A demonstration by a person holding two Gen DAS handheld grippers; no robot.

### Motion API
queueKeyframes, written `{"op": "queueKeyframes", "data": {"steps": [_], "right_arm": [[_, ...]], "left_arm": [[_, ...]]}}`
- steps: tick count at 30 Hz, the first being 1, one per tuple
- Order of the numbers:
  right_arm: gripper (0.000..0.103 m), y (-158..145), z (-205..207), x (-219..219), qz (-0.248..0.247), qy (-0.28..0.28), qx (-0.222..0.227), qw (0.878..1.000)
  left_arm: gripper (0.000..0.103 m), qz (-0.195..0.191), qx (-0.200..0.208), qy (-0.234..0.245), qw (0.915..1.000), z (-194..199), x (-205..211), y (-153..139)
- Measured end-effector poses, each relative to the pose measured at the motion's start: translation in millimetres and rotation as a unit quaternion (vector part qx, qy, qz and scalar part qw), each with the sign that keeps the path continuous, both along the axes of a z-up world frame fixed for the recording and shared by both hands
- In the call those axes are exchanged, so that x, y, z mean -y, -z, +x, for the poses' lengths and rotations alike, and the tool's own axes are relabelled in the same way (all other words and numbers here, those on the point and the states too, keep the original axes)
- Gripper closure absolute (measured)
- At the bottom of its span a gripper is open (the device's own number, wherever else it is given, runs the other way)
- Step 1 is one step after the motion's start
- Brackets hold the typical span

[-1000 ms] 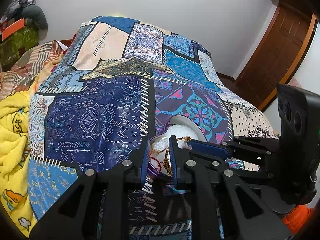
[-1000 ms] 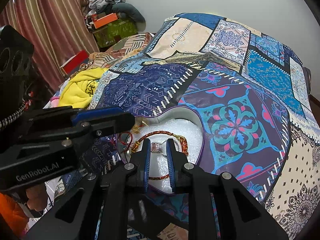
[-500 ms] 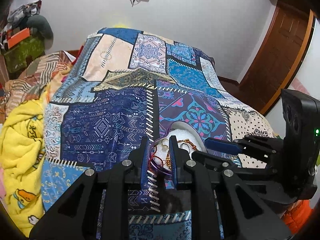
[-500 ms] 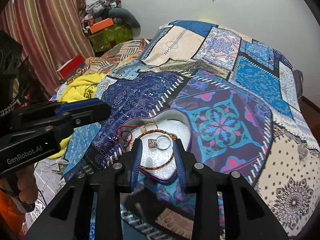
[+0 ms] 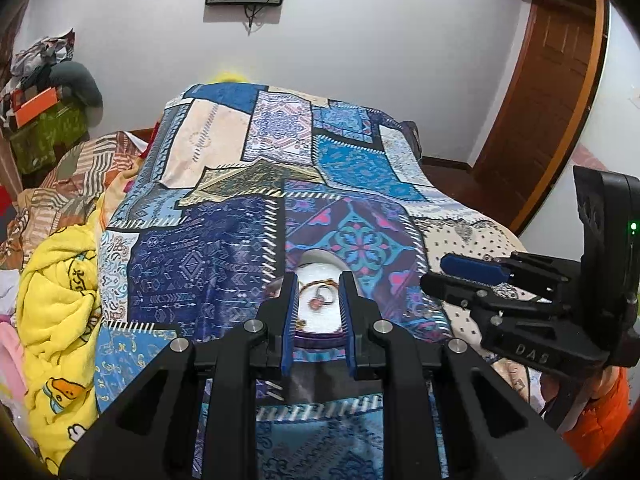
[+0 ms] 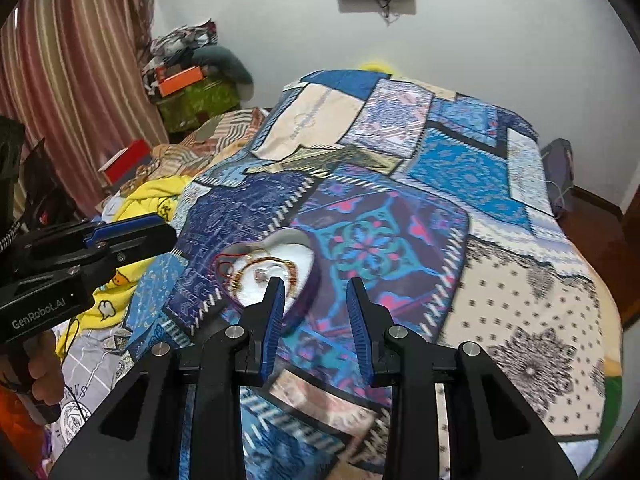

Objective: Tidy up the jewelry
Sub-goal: 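Open the left tool over the tin while the right tool opens, releasing the ring, then move both tools back toward the remaining rings and earrings on the quilt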

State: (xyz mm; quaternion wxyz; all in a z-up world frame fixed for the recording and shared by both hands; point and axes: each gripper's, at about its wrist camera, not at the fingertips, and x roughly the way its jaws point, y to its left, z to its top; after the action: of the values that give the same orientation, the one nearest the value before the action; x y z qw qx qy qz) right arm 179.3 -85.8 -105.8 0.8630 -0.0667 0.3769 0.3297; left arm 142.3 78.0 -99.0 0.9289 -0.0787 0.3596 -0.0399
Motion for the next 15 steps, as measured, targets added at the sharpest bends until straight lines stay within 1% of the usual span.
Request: {"op": "queueKeyframes", "data": {"steps": [6, 9, 15], "right_arm": [[0.074, -5, 1, 34, 0.005, 0.031, 0.004, 1.0], [0.074, -6, 4, 53, 0.004, 0.048, 0.004, 0.999], [0.074, -4, 14, 93, -0.008, 0.086, 0.004, 0.996]], "left_arm": [[0.081, 0.002, -0.006, 0.018, 0.9998, 0, 25, 0], [0.079, 0.004, -0.014, 0.028, 0.9995, 4, 37, 5], [0.078, 0.012, -0.029, 0.054, 0.998, 13, 65, 17]]}}
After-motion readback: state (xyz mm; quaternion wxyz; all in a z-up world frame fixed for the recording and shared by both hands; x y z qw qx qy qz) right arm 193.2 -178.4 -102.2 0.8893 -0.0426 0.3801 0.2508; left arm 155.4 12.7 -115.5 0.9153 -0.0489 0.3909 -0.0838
